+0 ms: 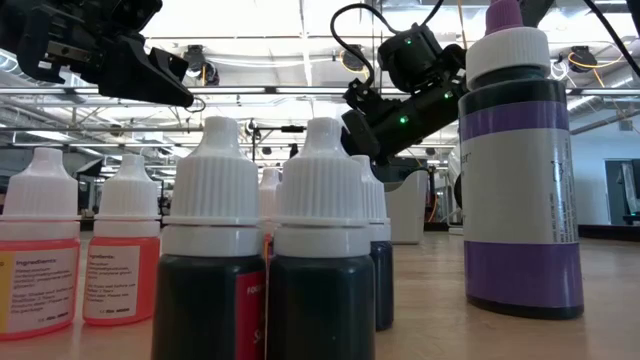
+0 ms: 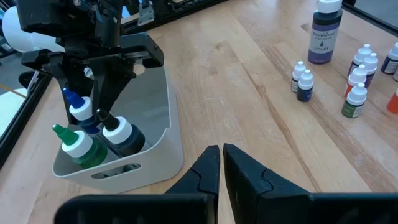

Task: Pick & Place food coloring
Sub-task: Put the large blue food coloring bottle into the gray bin, then put the large violet food coloring bottle into the gray bin

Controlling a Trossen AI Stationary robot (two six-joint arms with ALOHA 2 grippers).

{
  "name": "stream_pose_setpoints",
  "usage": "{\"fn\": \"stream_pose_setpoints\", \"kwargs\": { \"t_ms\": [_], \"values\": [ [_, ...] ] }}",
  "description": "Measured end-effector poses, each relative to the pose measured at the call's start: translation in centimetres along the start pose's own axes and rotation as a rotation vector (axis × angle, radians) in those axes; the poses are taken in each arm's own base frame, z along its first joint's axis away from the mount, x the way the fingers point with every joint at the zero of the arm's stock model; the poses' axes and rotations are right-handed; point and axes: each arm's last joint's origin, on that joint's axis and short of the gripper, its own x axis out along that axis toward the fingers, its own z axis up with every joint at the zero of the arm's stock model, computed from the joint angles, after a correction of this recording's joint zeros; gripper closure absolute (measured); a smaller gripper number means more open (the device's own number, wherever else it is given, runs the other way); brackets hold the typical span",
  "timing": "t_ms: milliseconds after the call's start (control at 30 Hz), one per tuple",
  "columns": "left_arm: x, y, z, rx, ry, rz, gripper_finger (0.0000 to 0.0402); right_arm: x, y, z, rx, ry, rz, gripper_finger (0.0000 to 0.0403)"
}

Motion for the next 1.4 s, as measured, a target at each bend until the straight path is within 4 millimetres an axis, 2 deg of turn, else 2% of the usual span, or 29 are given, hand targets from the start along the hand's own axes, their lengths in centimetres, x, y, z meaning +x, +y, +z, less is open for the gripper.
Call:
{"fn": "stream_pose_setpoints", "kwargs": {
  "t_ms": [333, 633, 900, 1200, 1400],
  "values": [
    [0.0, 0.0, 0.0, 0.003, 0.000, 0.000, 0.0371, 0.0, 0.0, 0.1, 0.000, -0.006, 0.000, 0.0260],
    [0.0, 0.0, 0.0, 0.002, -0.001, 0.001, 0.0371, 1.6, 0.0, -1.4, 0.005, -0.025, 0.000, 0.0259],
    [0.0, 0.0, 0.0, 0.000, 0.003, 0.000, 0.0371, 1.7, 0.0, -1.6, 0.003, -0.022, 0.000, 0.0253],
    [0.0, 0.0, -0.1, -0.011, 0.008, -0.001, 0.0371, 1.6, 0.0, -1.7, -0.002, -0.013, -0.002, 0.0213],
    [0.0, 0.0, -0.1, -0.011, 0.008, -0.001, 0.0371, 1.2, -0.1, -0.9, -0.018, -0.042, -0.001, 0.0187]
  ]
}}
